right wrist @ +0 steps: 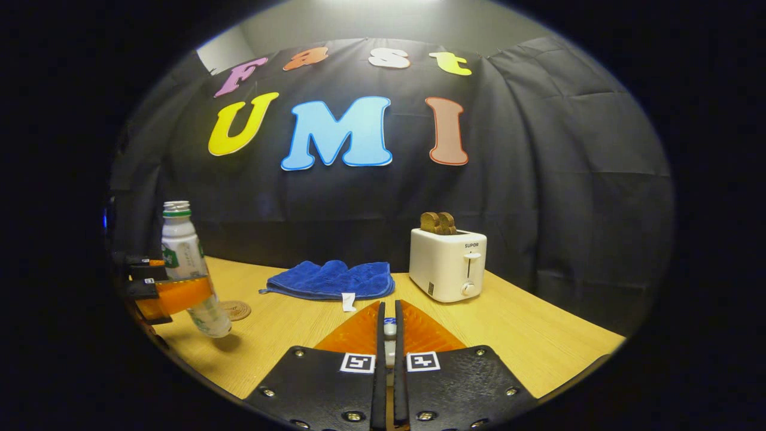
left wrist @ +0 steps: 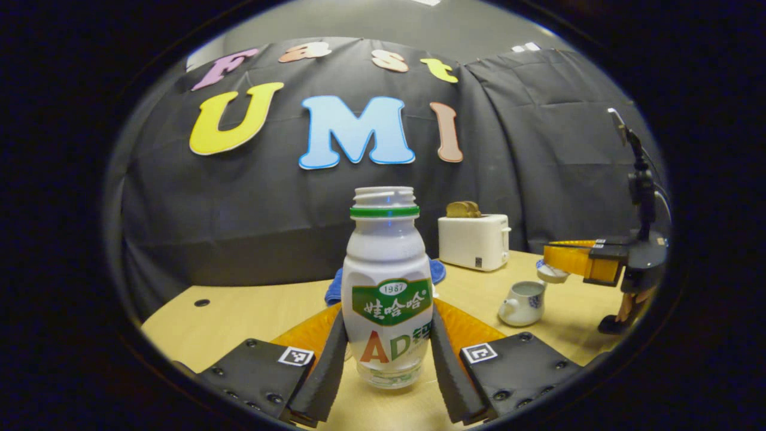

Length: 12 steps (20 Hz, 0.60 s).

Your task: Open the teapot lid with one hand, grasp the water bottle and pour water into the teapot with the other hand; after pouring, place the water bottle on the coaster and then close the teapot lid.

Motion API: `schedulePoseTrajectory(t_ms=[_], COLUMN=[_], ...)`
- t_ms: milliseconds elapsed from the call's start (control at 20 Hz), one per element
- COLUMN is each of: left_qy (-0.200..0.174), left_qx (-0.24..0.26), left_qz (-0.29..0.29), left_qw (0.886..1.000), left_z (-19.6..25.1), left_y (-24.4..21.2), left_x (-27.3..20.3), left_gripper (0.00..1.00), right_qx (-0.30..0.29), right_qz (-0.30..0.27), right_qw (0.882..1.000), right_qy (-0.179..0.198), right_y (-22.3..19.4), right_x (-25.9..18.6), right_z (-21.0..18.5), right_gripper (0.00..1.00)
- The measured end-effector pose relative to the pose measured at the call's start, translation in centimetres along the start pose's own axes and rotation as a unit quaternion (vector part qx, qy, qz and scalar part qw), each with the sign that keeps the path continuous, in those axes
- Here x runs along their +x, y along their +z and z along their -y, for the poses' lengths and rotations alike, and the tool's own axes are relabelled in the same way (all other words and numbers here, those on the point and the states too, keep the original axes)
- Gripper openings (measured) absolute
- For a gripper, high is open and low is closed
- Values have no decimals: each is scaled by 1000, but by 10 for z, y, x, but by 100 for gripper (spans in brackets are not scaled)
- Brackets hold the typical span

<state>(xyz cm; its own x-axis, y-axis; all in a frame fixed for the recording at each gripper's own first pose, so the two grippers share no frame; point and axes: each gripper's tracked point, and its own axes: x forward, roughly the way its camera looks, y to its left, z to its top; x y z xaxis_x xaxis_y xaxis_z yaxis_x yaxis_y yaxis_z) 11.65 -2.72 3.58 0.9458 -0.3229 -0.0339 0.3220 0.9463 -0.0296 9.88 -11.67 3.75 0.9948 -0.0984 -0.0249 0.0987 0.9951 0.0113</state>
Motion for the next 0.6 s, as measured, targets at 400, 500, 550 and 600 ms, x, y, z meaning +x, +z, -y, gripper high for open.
schedulePoseTrajectory(t_ms=[400,500,550,600], left_qy=[35,40,42,44], left_qx=[11,15,17,22], left_qz=[17,20,21,22], left_qw=[999,999,999,999], left_z=[-28,-32,-35,-38], left_y=[9,11,12,12], left_x=[-10,-12,-13,-14], left_gripper=[75,78,79,80], right_qx=[-9,-12,-12,-12], right_qz=[-20,-27,-32,-36], right_qw=[1000,1000,999,999], right_qy=[3,4,5,6], right_y=[-23,-31,-34,-38], right_x=[24,27,28,29], right_z=[-7,-8,-10,-10], right_gripper=[5,5,5,5])
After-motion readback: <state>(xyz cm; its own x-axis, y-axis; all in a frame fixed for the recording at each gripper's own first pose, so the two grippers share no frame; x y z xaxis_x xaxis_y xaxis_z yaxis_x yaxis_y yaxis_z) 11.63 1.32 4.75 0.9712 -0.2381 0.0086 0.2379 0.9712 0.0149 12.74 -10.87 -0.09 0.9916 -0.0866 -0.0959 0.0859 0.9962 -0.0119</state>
